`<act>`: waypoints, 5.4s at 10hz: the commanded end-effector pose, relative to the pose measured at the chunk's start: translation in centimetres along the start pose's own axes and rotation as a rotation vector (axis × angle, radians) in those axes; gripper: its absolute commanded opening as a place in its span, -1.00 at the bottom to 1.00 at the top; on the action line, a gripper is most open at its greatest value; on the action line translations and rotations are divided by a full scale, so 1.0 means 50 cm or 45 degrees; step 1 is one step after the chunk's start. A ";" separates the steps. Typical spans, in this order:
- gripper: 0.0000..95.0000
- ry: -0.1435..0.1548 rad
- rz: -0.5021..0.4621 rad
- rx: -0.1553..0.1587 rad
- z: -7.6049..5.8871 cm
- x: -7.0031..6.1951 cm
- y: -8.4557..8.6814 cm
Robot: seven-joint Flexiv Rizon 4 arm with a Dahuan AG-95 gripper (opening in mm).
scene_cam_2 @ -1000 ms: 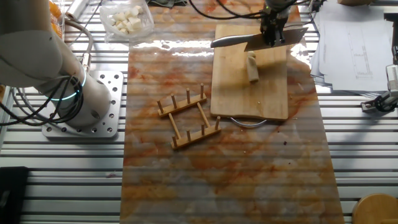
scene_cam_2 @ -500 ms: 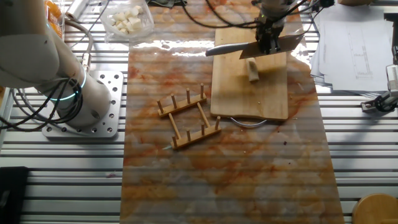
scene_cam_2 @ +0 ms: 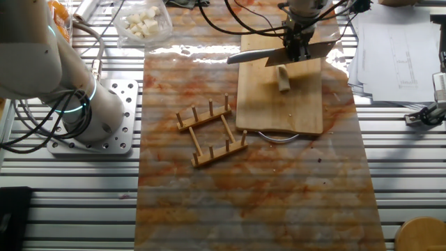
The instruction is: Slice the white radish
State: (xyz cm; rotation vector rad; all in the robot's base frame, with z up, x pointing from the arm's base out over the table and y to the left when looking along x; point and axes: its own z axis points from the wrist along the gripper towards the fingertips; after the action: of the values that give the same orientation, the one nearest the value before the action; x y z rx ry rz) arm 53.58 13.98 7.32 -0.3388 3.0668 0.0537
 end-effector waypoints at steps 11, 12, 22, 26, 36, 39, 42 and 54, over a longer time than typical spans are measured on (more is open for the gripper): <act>-1.00 -0.090 0.034 0.057 0.080 -0.043 0.016; -1.00 -0.092 0.055 0.033 0.073 -0.052 0.021; -1.00 -0.012 0.179 -0.040 -0.020 -0.074 0.002; -1.00 -0.014 0.134 -0.051 -0.014 -0.027 -0.024; -1.00 -0.029 0.164 -0.063 -0.001 -0.013 -0.019; -1.00 -0.029 0.269 -0.070 -0.002 -0.013 -0.019; -1.00 -0.027 0.291 -0.066 0.000 -0.013 -0.019; -1.00 -0.049 0.321 -0.072 0.036 -0.014 -0.023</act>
State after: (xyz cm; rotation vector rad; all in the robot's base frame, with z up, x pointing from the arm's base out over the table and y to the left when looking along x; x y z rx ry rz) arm 54.56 13.13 6.58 0.0486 3.0545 0.1576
